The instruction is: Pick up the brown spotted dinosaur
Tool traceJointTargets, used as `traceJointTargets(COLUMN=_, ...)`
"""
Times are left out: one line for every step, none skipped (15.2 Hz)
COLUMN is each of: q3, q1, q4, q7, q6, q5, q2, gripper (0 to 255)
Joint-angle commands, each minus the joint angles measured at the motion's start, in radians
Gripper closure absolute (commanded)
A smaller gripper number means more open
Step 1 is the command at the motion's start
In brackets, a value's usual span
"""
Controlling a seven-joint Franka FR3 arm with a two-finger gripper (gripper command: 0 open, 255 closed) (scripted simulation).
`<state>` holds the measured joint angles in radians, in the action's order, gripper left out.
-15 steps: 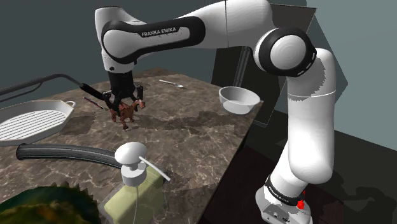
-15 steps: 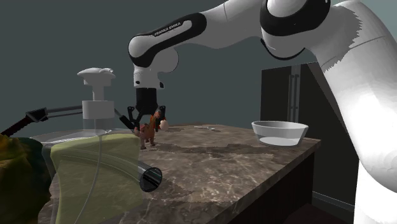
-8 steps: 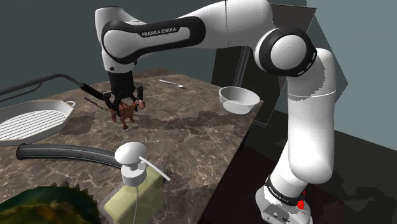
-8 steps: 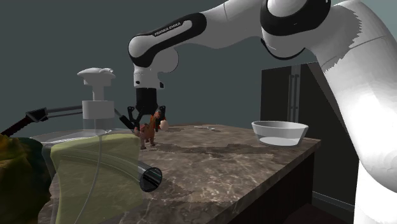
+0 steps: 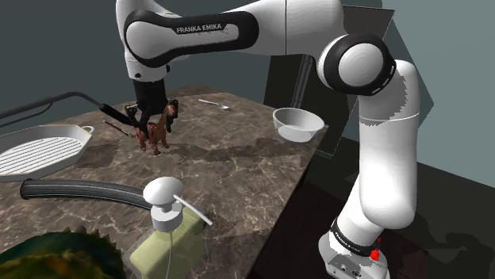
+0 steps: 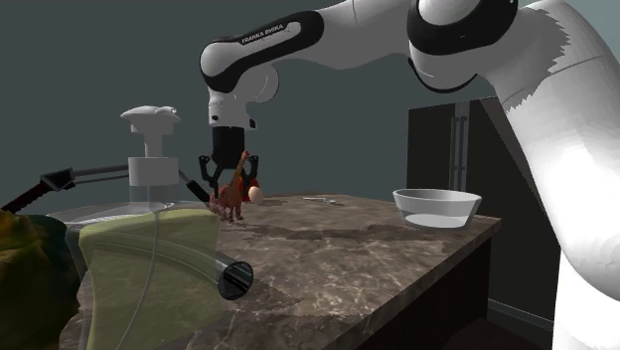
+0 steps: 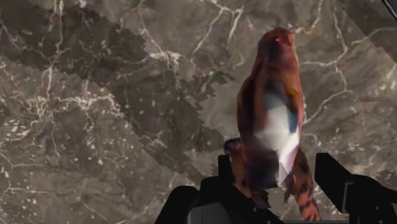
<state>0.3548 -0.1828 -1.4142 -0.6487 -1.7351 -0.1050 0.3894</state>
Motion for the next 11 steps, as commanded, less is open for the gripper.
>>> traceJointTargets(q3=0.000, q1=-0.003, q4=0.035, q7=0.000, q6=0.030, q5=-0.001, q2=0.005, gripper=255)
traceJointTargets(q3=0.001, q1=-0.004, q4=0.049, q7=0.000, q6=0.044, q5=-0.001, q2=0.005, gripper=255)
traceJointTargets(q3=0.001, q1=-0.006, q4=0.064, q7=0.000, q6=0.058, q5=-0.001, q2=0.006, gripper=255)
traceJointTargets(q3=0.001, q1=-0.007, q4=0.079, q7=0.000, q6=0.072, q5=-0.002, q2=0.007, gripper=255)
traceJointTargets(q3=0.002, q1=-0.009, q4=0.095, q7=0.000, q6=0.086, q5=-0.002, q2=0.009, gripper=255)
traceJointTargets(q3=0.002, q1=-0.010, q4=0.112, q7=0.000, q6=0.101, q5=-0.003, q2=0.011, gripper=255)
traceJointTargets(q3=0.002, q1=-0.012, q4=0.129, q7=0.000, q6=0.115, q5=-0.003, q2=0.013, gripper=255)
traceJointTargets(q3=0.002, q1=-0.014, q4=0.146, q7=-0.001, q6=0.130, q5=-0.004, q2=0.016, gripper=255)
traceJointTargets(q3=0.002, q1=-0.016, q4=0.164, q7=-0.001, q6=0.145, q5=-0.005, q2=0.019, gripper=255)
traceJointTargets(q3=0.002, q1=-0.016, q4=0.167, q7=-0.001, q6=0.147, q5=-0.005, q2=0.019, gripper=255)
traceJointTargets(q3=0.002, q1=-0.016, q4=0.167, q7=-0.001, q6=0.148, q5=-0.005, q2=0.019, gripper=255)
